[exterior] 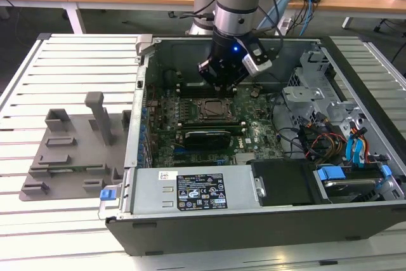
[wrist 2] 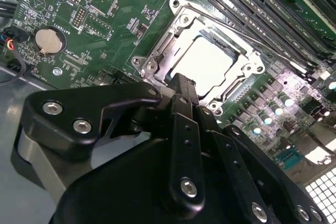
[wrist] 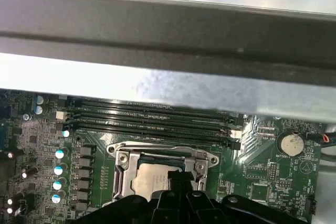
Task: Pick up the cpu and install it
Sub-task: 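Install the first cpu locking lever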
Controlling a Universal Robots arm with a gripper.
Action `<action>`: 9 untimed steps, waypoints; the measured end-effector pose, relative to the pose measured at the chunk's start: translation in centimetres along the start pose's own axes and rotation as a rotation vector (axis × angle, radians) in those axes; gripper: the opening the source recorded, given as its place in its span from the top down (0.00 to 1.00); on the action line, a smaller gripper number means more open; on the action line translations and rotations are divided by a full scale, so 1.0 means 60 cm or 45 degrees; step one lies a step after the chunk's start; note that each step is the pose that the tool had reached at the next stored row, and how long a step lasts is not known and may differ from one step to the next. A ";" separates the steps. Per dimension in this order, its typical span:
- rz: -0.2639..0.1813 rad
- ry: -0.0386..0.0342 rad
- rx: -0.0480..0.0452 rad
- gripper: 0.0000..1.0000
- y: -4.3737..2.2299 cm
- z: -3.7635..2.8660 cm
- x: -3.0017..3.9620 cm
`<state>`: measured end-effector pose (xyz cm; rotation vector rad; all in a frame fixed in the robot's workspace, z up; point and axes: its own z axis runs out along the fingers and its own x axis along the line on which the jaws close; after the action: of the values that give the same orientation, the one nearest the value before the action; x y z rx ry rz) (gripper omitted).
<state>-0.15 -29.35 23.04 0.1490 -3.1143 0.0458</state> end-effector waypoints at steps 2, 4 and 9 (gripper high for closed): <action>0.000 0.0002 0.001 0.89 0.000 -0.003 0.000; 0.000 0.0002 0.002 0.89 0.000 -0.007 0.000; 0.000 0.0003 0.004 0.89 0.000 -0.016 0.000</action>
<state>-0.15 -29.34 24.00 0.1489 -3.1141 0.0501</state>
